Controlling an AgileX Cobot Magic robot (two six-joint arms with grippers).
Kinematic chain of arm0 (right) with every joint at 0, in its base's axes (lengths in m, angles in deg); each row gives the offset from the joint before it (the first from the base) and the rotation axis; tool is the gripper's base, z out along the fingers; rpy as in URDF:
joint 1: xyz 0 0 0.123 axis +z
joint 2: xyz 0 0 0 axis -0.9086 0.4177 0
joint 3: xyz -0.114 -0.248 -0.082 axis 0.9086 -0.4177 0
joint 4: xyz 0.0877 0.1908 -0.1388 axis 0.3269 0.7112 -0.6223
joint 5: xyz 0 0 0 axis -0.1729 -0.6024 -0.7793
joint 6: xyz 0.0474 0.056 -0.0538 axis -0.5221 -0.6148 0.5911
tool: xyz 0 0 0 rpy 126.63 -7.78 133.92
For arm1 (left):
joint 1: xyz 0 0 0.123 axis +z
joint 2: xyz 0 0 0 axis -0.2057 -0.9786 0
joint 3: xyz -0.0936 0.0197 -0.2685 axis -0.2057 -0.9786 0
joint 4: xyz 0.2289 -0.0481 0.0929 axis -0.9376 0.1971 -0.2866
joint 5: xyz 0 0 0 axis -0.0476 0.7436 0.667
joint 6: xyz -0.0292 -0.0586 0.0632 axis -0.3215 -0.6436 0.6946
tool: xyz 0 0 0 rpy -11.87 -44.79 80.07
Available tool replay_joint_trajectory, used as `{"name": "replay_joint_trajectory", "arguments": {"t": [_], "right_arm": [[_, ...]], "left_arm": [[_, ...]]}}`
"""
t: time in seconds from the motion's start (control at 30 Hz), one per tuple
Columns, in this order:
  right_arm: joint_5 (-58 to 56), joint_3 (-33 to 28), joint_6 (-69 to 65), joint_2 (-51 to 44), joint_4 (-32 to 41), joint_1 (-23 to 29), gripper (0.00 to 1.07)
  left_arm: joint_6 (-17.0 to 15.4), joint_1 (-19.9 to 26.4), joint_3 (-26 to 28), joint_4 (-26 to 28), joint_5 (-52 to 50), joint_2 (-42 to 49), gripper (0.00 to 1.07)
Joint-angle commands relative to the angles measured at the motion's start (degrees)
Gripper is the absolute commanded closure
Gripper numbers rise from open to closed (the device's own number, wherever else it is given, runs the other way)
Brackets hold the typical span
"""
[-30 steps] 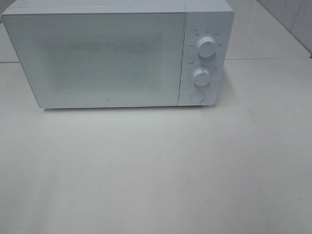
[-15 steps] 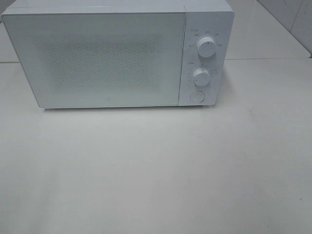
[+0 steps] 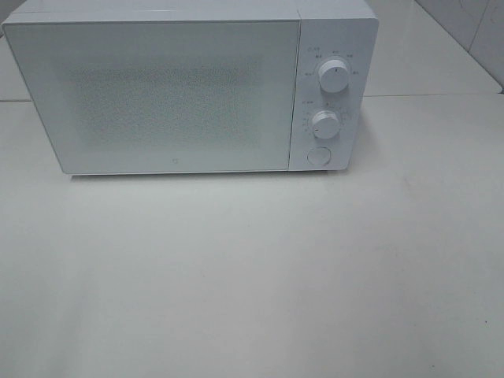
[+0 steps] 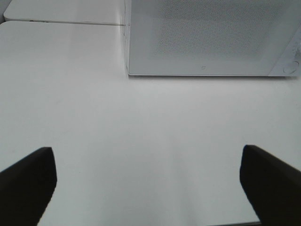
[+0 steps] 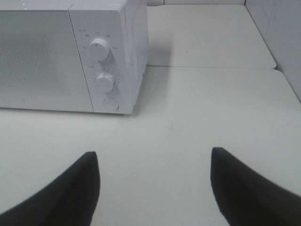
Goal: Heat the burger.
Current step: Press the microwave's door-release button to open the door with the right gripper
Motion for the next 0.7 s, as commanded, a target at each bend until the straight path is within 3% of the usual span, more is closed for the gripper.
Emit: {"name": "replay_joint_trajectory", "arguments": {"t": [0.03,0.53,0.7], "right_arm": [[4.53,-0.57,0.57,1.55,-0.34,-0.17,0.43],[24.58,-7.79,0.57,12.43,-0.23,-0.17,0.43],[33.4,-8.48,0.34,20.86,-0.23,-0.17,0.43]], "left_arm": [[0.17,-0.06,-0.06,0.23,-0.11,0.29,0.09],[0.17,-0.06,-0.06,0.23,-0.11,0.29,0.09],[0.17,-0.06,-0.06,0.23,-0.11,0.29,0.09]]}}
